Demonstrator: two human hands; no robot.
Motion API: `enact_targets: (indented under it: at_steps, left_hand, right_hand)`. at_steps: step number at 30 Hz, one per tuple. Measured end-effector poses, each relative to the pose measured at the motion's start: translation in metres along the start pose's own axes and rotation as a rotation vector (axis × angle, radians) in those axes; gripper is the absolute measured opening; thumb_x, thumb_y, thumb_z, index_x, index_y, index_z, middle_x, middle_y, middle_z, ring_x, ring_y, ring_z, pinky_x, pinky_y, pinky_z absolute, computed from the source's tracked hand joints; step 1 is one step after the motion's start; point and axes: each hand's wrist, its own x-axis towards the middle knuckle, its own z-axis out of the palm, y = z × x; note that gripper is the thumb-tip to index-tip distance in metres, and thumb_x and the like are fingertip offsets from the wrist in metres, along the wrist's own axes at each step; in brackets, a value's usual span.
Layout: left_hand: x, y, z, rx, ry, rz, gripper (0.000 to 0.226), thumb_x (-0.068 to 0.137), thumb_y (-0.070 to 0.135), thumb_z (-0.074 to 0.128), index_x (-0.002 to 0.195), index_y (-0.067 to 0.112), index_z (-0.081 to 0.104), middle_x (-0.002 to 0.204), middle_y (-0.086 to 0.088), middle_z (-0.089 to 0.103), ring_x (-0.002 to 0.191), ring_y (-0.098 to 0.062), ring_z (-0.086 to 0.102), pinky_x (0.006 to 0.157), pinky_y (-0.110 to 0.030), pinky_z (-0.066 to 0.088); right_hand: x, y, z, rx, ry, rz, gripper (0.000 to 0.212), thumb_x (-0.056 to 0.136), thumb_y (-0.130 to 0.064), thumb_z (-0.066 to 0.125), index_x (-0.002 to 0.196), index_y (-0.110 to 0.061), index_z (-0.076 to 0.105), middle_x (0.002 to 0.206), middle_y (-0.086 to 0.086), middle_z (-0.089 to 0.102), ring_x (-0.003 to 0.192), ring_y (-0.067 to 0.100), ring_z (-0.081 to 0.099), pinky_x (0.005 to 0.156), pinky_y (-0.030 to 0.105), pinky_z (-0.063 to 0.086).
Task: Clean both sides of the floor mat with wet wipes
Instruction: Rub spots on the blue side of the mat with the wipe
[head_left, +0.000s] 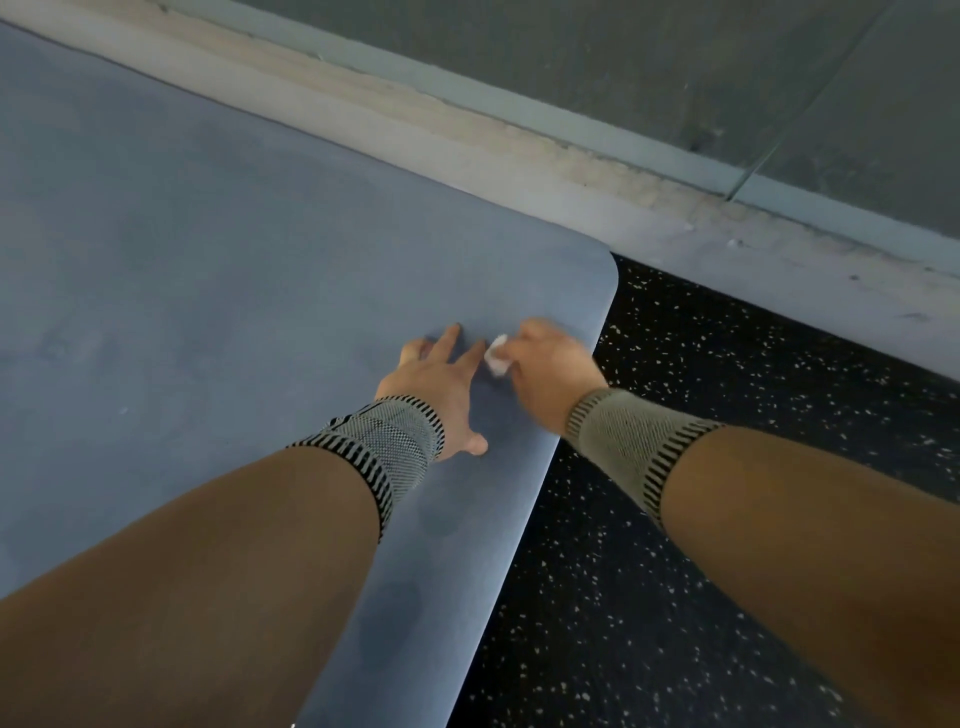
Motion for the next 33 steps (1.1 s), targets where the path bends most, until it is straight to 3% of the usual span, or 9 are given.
enact_targets:
  at_steps: [2, 7, 12, 14, 18, 23, 26, 29, 33]
  left_hand:
    - [-0.001, 0.000, 0.001, -0.006, -0.002, 0.000, 0.117, 0.068, 0.056, 0.078, 0.152, 0.038, -0.001, 0.159, 0.014, -0.012, 0.146, -0.025, -0.001, 0.107, -0.045, 0.039]
    - [0.002, 0.000, 0.001, -0.001, 0.009, -0.008, 0.118, 0.066, 0.057, 0.079, 0.152, 0.039, 0.001, 0.159, 0.016, -0.012, 0.146, -0.024, -0.001, 0.103, -0.047, 0.042]
    - [0.000, -0.002, 0.004, -0.030, 0.033, 0.005, 0.120, 0.067, 0.056, 0.079, 0.153, 0.034, -0.001, 0.160, 0.012, -0.012, 0.147, -0.023, -0.002, 0.109, -0.045, 0.036]
    - [-0.001, -0.004, 0.006, -0.042, 0.050, 0.005, 0.120, 0.067, 0.057, 0.079, 0.154, 0.031, 0.000, 0.160, 0.010, -0.012, 0.147, -0.022, -0.001, 0.109, -0.044, 0.035]
    - [-0.002, -0.007, 0.008, -0.070, 0.082, 0.005, 0.115, 0.065, 0.058, 0.080, 0.153, 0.028, 0.010, 0.159, 0.010, -0.004, 0.146, -0.022, 0.008, 0.108, -0.044, 0.038]
    - [-0.016, -0.021, 0.006, -0.039, 0.106, 0.120, 0.084, 0.077, 0.050, 0.073, 0.145, 0.020, 0.034, 0.152, 0.002, 0.018, 0.138, -0.021, 0.027, 0.107, -0.040, 0.038]
    - [-0.027, -0.045, 0.006, 0.163, 0.082, 0.198, 0.078, 0.079, 0.047, 0.072, 0.145, 0.025, 0.036, 0.155, 0.000, 0.014, 0.142, -0.025, 0.019, 0.109, -0.043, 0.038]
    - [-0.034, -0.053, 0.014, 0.126, -0.010, 0.131, 0.088, 0.084, 0.042, 0.069, 0.152, 0.034, 0.016, 0.160, 0.005, 0.000, 0.146, -0.024, 0.007, 0.113, -0.044, 0.033]
    - [-0.036, -0.054, 0.021, 0.059, 0.010, 0.142, 0.091, 0.085, 0.041, 0.069, 0.154, 0.033, 0.010, 0.161, 0.009, -0.005, 0.147, -0.021, 0.002, 0.114, -0.043, 0.032]
  right_hand:
    - [-0.010, 0.007, 0.002, 0.025, -0.028, -0.039, 0.033, 0.091, -0.011, 0.053, 0.121, -0.024, 0.057, 0.113, 0.001, 0.047, 0.102, 0.019, 0.051, 0.090, 0.031, 0.046]
    - [0.001, 0.038, -0.007, 0.030, 0.237, 0.309, 0.031, 0.094, -0.011, 0.048, 0.122, -0.015, 0.059, 0.116, 0.005, 0.052, 0.094, 0.018, 0.051, 0.084, 0.024, 0.041]
    - [-0.006, -0.006, 0.008, 0.057, -0.036, -0.060, 0.024, 0.090, -0.014, 0.052, 0.110, -0.025, 0.060, 0.105, -0.002, 0.043, 0.097, 0.020, 0.050, 0.088, 0.032, 0.045]
    - [-0.017, 0.010, 0.005, 0.051, -0.005, -0.030, 0.025, 0.090, -0.014, 0.053, 0.111, -0.026, 0.061, 0.104, -0.002, 0.045, 0.093, 0.020, 0.053, 0.085, 0.031, 0.047]
    - [-0.006, 0.036, -0.001, 0.033, 0.236, 0.281, 0.030, 0.091, -0.006, 0.048, 0.116, -0.018, 0.060, 0.115, 0.005, 0.051, 0.101, 0.023, 0.052, 0.087, 0.029, 0.044]
    - [-0.015, -0.011, 0.022, 0.091, 0.022, -0.031, 0.029, 0.089, -0.008, 0.051, 0.111, -0.024, 0.062, 0.111, 0.001, 0.048, 0.099, 0.022, 0.053, 0.083, 0.025, 0.041]
    - [-0.020, 0.011, 0.016, 0.148, 0.188, 0.183, 0.029, 0.090, -0.008, 0.050, 0.113, -0.020, 0.064, 0.111, 0.006, 0.053, 0.091, 0.023, 0.055, 0.081, 0.028, 0.044]
    - [-0.004, 0.014, 0.013, 0.072, 0.230, 0.371, 0.032, 0.089, -0.006, 0.049, 0.116, -0.019, 0.060, 0.117, 0.006, 0.049, 0.080, 0.018, 0.050, 0.074, 0.025, 0.041]
    - [-0.015, -0.034, 0.031, 0.086, 0.021, 0.032, 0.033, 0.085, -0.004, 0.054, 0.109, -0.026, 0.062, 0.112, 0.001, 0.047, 0.095, 0.023, 0.055, 0.079, 0.024, 0.041]
